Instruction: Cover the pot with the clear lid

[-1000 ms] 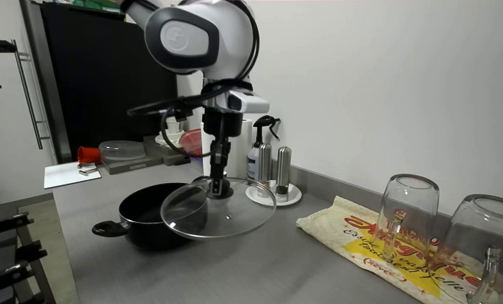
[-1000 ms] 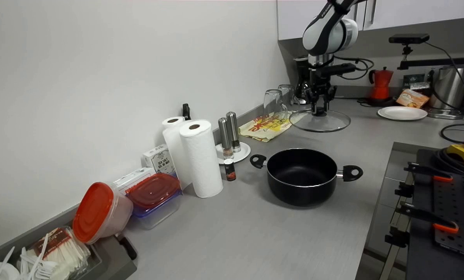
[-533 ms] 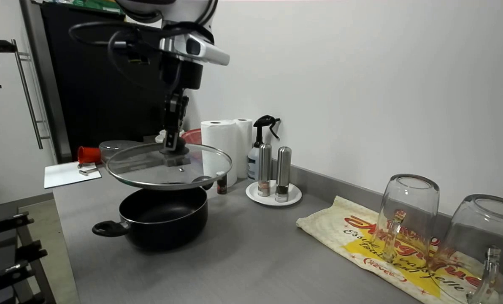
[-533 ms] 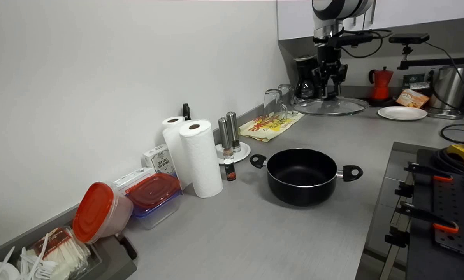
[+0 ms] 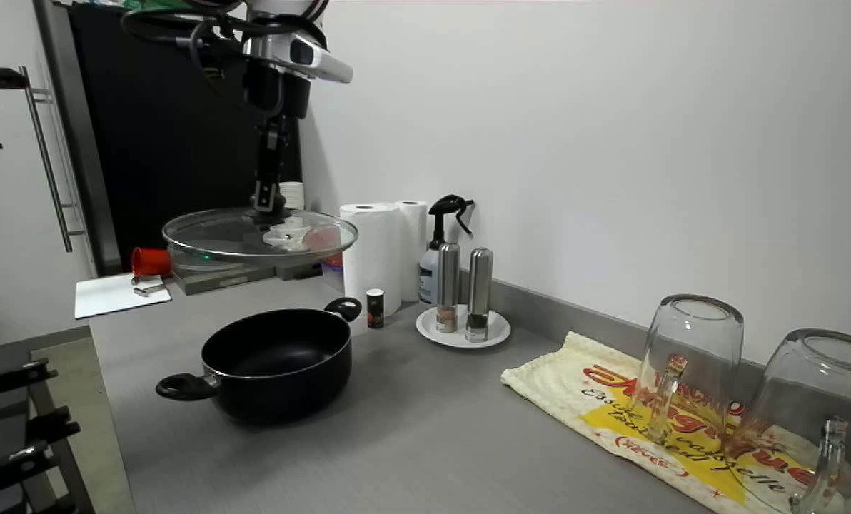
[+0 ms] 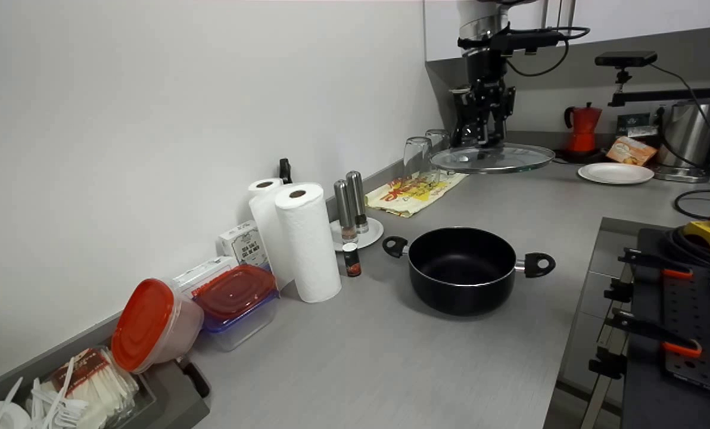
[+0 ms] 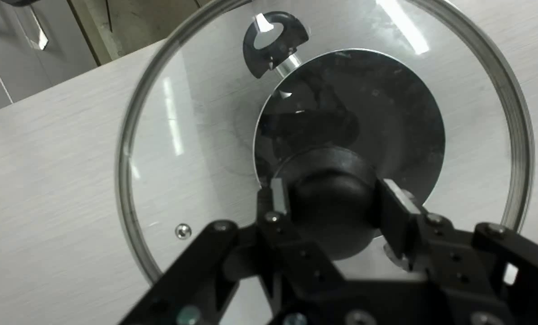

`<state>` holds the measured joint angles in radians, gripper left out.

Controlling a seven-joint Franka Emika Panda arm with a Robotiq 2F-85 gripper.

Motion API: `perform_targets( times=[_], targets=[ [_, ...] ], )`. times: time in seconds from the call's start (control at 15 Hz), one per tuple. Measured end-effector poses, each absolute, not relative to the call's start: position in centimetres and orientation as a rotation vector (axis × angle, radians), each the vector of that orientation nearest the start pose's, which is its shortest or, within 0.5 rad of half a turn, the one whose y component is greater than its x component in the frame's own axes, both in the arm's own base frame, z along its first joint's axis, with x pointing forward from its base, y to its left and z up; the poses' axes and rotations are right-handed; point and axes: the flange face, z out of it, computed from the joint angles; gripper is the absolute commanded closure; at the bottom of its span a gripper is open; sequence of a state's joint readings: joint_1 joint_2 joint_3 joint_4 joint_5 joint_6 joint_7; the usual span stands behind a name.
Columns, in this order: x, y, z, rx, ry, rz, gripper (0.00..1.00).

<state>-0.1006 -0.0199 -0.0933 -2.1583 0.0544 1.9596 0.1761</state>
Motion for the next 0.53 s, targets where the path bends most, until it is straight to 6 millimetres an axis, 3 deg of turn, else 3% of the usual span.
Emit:
perform_targets(
  times=[0.27,0.53],
  targets=[
    [51.6,-5.4,39.4,-3.048,0.48,0.289,0.75],
    [53.1,-2.9,38.0,-3.064,0.404,0.324,0.75]
  ],
)
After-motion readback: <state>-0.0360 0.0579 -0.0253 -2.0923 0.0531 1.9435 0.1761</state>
